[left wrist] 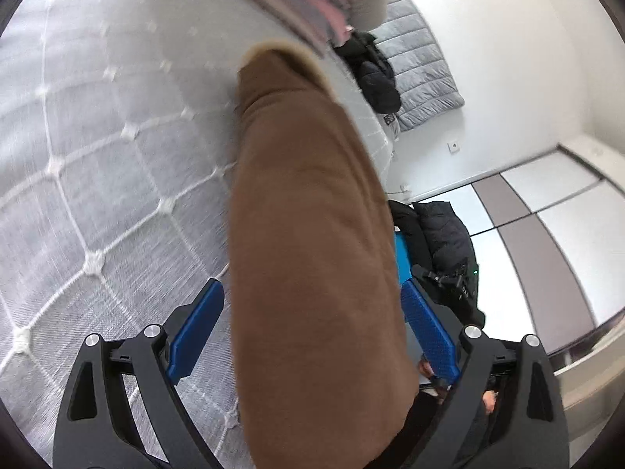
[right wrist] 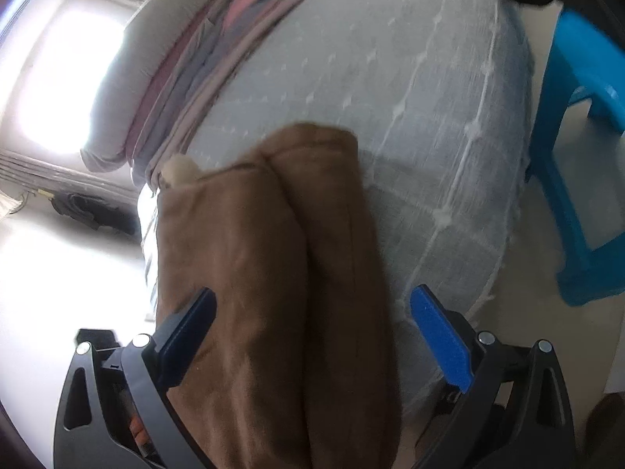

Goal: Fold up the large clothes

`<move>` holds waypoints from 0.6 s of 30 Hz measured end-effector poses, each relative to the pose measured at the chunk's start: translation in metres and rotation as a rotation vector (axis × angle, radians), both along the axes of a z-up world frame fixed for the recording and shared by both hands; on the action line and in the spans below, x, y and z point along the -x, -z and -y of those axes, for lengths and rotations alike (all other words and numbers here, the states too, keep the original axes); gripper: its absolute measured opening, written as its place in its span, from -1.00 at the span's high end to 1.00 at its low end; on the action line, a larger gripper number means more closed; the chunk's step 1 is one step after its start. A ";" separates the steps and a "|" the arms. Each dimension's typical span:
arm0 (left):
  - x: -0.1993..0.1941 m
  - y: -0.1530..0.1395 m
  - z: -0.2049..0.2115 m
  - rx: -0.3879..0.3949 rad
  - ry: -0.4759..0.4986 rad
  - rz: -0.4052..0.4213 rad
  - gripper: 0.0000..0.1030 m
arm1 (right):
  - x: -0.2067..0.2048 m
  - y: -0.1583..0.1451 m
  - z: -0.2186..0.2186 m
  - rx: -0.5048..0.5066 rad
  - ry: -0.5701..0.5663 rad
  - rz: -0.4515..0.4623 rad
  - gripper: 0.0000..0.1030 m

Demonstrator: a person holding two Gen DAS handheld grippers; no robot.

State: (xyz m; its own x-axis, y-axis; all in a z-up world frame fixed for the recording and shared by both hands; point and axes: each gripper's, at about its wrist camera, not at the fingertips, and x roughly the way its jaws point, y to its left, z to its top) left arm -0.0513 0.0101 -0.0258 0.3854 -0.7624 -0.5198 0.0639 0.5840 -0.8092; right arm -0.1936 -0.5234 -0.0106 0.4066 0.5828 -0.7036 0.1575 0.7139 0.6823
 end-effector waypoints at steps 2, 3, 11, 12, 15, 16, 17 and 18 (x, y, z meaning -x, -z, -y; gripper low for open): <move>-0.006 0.017 0.000 0.047 -0.002 -0.046 -0.71 | -0.002 0.007 -0.002 -0.006 -0.015 -0.021 -0.86; -0.010 0.025 0.000 0.065 -0.006 -0.065 -0.71 | -0.003 0.011 -0.004 0.001 -0.022 -0.033 -0.86; -0.036 0.055 0.025 0.149 0.024 -0.140 -0.71 | -0.007 0.028 -0.010 -0.045 -0.052 -0.080 -0.86; -0.040 0.056 0.033 0.140 0.032 -0.149 -0.78 | -0.007 0.029 -0.011 -0.043 -0.058 -0.083 -0.86; -0.052 0.062 0.043 0.126 0.047 -0.173 -0.82 | -0.008 0.031 -0.015 -0.034 -0.067 -0.090 -0.86; -0.058 0.065 0.047 0.125 0.049 -0.180 -0.82 | -0.008 0.032 -0.015 -0.037 -0.068 -0.094 -0.86; -0.061 0.067 0.050 0.122 0.052 -0.186 -0.82 | -0.008 0.033 -0.016 -0.037 -0.067 -0.097 -0.86; -0.065 0.068 0.053 0.115 0.060 -0.193 -0.83 | -0.010 0.032 -0.019 -0.037 -0.067 -0.101 -0.86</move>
State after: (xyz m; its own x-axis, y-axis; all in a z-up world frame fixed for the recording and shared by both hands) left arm 0.0138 -0.0434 -0.0936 0.2391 -0.8394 -0.4880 -0.0664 0.4873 -0.8707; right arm -0.1835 -0.5048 -0.0428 0.2945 0.6325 -0.7164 0.1796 0.6996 0.6915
